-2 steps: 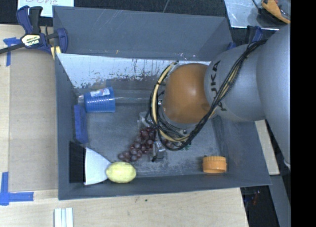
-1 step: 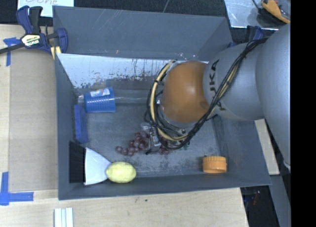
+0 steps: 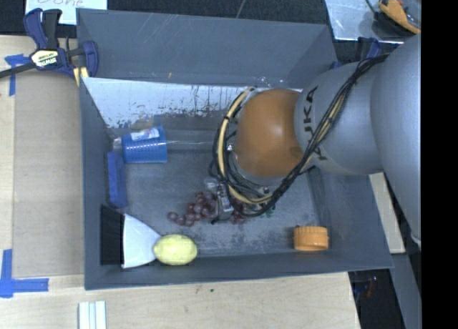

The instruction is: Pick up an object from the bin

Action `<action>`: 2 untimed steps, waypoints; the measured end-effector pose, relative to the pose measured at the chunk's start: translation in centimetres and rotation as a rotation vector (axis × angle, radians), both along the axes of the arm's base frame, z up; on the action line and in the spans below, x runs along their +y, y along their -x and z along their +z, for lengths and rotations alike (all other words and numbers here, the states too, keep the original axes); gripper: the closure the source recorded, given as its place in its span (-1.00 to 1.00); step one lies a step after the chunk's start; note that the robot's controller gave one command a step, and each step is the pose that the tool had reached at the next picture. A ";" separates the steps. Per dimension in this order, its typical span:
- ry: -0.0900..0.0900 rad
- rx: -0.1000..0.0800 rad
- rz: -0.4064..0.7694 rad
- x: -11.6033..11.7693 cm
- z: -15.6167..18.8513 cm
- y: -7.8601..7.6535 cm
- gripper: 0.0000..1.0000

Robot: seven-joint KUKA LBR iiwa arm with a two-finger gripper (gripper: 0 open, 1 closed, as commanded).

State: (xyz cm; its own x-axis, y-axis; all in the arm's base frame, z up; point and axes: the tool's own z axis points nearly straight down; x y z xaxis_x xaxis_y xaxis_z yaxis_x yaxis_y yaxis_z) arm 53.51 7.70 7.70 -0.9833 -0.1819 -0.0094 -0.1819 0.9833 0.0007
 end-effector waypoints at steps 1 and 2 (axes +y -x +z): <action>-0.001 -0.004 -0.001 0.0 0.7 0.0 1.00; 0.000 0.002 -0.001 0.0 3.9 0.1 1.00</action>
Offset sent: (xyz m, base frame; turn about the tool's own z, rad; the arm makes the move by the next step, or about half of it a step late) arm -0.0002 0.0000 0.0633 0.0003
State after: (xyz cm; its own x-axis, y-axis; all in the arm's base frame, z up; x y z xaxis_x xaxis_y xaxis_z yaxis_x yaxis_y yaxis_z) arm 53.37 7.66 11.56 -0.9835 -0.1806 -0.0070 -0.1806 0.9835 0.0008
